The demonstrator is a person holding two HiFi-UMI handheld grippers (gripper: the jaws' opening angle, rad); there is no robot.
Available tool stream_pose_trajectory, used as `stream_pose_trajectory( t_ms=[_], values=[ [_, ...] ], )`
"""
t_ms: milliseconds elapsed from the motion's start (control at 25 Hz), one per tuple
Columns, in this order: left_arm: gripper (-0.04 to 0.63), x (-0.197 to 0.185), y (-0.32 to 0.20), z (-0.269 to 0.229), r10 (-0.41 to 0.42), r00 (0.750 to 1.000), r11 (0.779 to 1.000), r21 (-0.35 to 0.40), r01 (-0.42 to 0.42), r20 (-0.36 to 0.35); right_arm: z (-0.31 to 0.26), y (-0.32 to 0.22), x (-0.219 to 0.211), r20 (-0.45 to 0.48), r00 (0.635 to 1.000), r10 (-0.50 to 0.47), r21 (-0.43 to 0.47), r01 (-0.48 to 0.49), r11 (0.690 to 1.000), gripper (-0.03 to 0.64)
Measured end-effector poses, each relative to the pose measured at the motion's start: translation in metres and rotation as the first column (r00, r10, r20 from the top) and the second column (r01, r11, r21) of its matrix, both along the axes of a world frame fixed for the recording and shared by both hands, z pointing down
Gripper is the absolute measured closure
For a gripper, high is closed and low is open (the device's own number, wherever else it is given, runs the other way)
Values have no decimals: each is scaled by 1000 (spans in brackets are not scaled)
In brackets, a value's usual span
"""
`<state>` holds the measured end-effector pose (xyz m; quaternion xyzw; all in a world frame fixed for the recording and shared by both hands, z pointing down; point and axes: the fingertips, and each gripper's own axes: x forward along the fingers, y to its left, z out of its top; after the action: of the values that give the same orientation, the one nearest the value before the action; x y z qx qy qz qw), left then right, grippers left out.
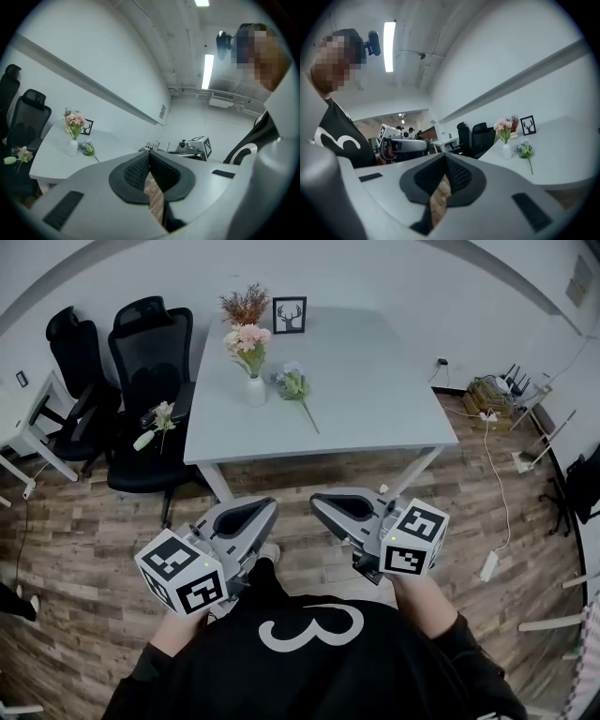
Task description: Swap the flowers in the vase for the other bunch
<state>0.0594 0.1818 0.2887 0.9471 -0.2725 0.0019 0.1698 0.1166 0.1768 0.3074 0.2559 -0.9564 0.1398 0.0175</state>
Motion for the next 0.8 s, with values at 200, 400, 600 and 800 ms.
stream_pose_trajectory(
  t_ms=[200, 400, 600, 800],
  values=[
    [584, 6, 12, 2, 2, 1000, 1000, -2, -2, 18, 4, 10, 2, 27, 1000, -12, -34, 13, 999, 609],
    [584, 13, 15, 6, 17, 999, 1000, -10, -17, 39, 6, 10, 6, 33, 999, 10, -26, -9, 1000, 611],
    [584, 21, 13, 6, 30, 998, 999, -18, -29, 50, 7, 10, 8, 25, 1000, 13, -24, -13, 1000, 611],
    [584, 27, 9, 12, 43, 997, 999, -36, -40, 62, 9, 8, 14, 20, 999, 45, -14, -45, 999, 611]
  ],
)
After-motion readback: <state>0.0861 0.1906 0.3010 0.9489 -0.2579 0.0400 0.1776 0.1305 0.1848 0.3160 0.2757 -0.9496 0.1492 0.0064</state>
